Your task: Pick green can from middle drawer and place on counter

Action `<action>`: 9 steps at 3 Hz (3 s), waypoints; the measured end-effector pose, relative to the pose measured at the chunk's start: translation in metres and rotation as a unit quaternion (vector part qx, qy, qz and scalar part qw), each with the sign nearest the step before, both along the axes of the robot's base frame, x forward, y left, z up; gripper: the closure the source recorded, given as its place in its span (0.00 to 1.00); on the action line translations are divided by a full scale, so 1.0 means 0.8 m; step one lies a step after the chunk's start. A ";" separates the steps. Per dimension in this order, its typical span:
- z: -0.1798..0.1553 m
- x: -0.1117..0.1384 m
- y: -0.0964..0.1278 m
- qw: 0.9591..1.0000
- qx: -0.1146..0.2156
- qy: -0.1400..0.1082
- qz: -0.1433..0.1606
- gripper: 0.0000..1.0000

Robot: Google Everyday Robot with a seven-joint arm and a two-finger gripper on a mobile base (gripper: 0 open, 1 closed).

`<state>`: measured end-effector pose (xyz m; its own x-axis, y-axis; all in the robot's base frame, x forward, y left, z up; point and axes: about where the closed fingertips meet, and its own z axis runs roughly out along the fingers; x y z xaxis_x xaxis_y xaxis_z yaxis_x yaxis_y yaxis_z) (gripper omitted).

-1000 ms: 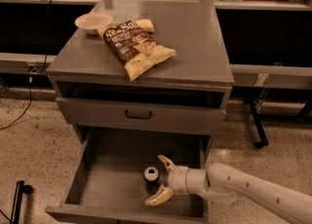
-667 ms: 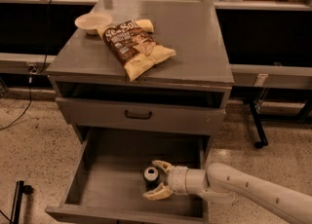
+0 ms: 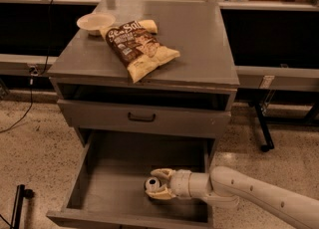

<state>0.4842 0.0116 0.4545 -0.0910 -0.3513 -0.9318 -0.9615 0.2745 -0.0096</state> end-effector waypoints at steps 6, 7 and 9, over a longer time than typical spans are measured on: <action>0.000 -0.003 0.010 1.000 0.002 0.001 0.008 0.37; 0.001 -0.004 0.012 1.000 0.003 0.002 0.009 0.14; 0.001 -0.004 0.014 1.000 0.004 0.002 0.010 0.00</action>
Offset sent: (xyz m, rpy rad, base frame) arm -0.0004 0.0016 0.0001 0.0014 0.0005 0.0028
